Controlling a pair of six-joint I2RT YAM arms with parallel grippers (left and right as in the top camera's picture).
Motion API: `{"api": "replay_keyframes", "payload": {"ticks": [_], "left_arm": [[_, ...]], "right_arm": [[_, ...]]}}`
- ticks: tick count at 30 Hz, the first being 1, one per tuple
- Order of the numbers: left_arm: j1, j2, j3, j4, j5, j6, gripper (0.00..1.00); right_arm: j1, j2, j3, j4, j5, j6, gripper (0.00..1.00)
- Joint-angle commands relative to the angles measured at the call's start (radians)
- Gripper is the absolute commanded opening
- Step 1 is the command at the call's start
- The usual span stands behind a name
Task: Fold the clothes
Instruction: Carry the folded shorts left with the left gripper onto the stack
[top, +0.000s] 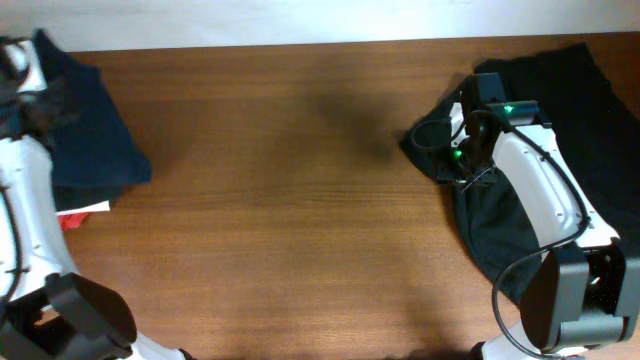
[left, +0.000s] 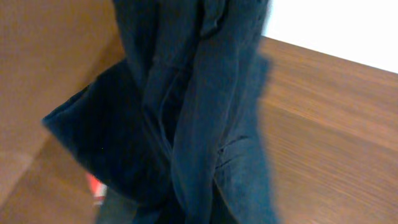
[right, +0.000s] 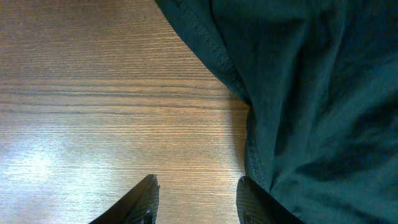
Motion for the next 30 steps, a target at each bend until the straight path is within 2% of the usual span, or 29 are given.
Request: {"api": "replay_keyframes", "payload": {"ticks": [1,5,14,15,17,18,19,20,21,22,23,26,28,30], "left_arm": [[0.086,-0.009,0.016,0.046,-0.023,-0.009,0.01],[0.157,0.003,0.014,0.052,-0.010,-0.010,0.02],[0.184,0.082,0.014,0.053,-0.003,-0.017,0.02],[0.194,0.088,0.014,0.056,-0.004,-0.017,0.04],[0.217,0.103,0.014,0.056,-0.003,-0.017,0.22],[0.230,0.110,0.014,0.051,-0.003,-0.017,0.40],[0.239,0.114,0.014,0.050,-0.002,-0.017,0.47],[0.249,0.114,0.014,0.052,0.001,-0.018,0.65],[0.253,0.114,0.014,0.060,0.001,-0.022,0.74],[0.255,0.114,0.014,0.069,0.002,-0.041,0.94],[0.255,0.112,0.016,0.071,0.027,-0.056,0.99],[0.247,0.092,0.018,0.079,0.220,-0.055,0.99],[0.203,0.074,0.018,0.084,0.321,-0.055,0.99],[0.144,0.071,0.018,0.069,0.335,-0.055,0.99]], "right_arm": [[-0.002,-0.013,0.011,-0.004,0.008,0.001,0.45],[-0.002,-0.013,0.011,-0.008,0.008,0.001,0.45],[-0.002,-0.013,0.011,-0.018,0.008,0.001,0.45],[-0.002,-0.013,0.011,-0.018,0.008,0.001,0.45],[-0.002,-0.013,0.011,-0.019,0.008,0.001,0.45],[-0.002,-0.013,0.011,-0.019,0.008,0.001,0.45],[-0.002,-0.013,0.011,-0.019,0.008,0.001,0.45],[-0.002,-0.013,0.011,-0.019,0.008,0.001,0.45],[-0.002,-0.013,0.011,-0.021,0.008,0.001,0.45],[-0.002,-0.013,0.011,-0.023,0.008,0.001,0.45],[-0.002,-0.013,0.011,-0.026,0.008,0.001,0.45],[-0.002,-0.013,0.011,-0.024,0.008,0.001,0.46],[-0.002,-0.011,0.011,-0.019,0.007,0.001,0.58],[-0.002,-0.004,0.011,-0.017,-0.016,0.001,0.64]]}}
